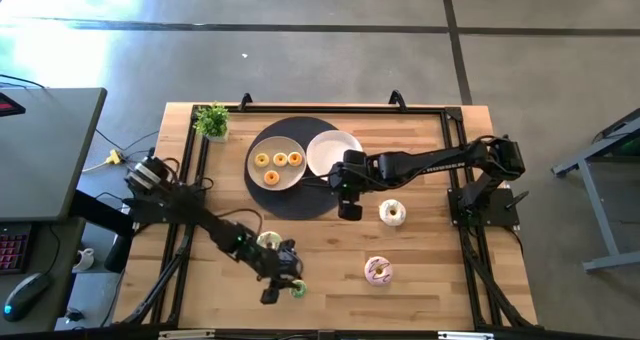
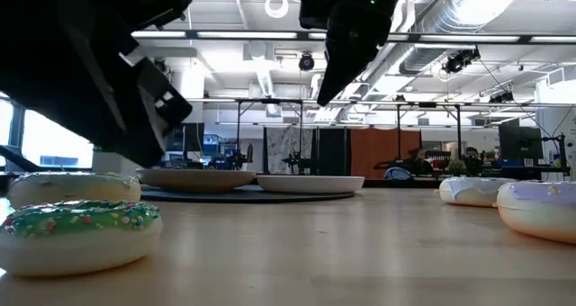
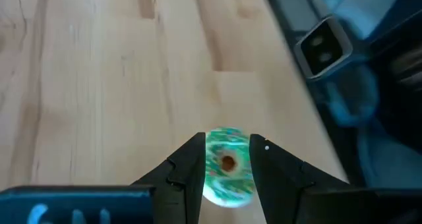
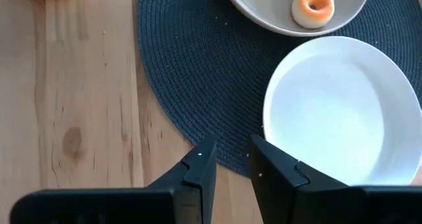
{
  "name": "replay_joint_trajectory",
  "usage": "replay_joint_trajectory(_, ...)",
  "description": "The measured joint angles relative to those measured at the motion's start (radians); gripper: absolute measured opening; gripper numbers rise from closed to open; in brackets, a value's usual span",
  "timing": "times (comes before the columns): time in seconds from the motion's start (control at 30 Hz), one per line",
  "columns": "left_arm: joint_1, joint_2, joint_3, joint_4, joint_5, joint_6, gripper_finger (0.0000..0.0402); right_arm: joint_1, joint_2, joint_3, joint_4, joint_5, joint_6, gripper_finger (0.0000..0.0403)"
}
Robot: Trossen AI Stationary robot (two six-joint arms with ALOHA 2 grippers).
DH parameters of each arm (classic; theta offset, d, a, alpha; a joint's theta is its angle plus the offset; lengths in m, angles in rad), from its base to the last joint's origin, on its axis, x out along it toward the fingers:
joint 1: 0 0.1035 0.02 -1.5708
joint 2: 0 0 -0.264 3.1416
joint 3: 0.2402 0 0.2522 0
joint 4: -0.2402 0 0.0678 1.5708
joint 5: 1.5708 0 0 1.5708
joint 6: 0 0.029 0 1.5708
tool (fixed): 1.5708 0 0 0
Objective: Pick & Place donuts
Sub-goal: Put the small green donut on the gray plate
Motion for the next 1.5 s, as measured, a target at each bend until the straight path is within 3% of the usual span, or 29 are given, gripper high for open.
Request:
replay_joint_trajectory(0.13, 0.000, 0.072, 0.067, -0.017, -0.027, 0.004, 0.0117, 0.000, 0.000, 0.000, 0.010, 0.000, 0.000, 0.0083)
replay_joint_trajectory(0.4, 0.000, 0.096, 0.143, -0.238, -0.071, -0.003, 0.0117, 0.000, 0.000, 0.000, 0.020, -0.009, 0.000, 0.0083)
replay_joint_trajectory(0.9, 0.001, 0.072, 0.144, -0.223, -0.025, -0.027, 0.0117, 0.000, 0.000, 0.000, 0.036, -0.015, -0.008, 0.0083)
replay_joint_trajectory(1.5, 0.000, 0.070, 0.169, -0.340, 0.011, -0.048, 0.0117, 0.000, 0.000, 0.000, 0.050, -0.015, -0.016, 0.0083)
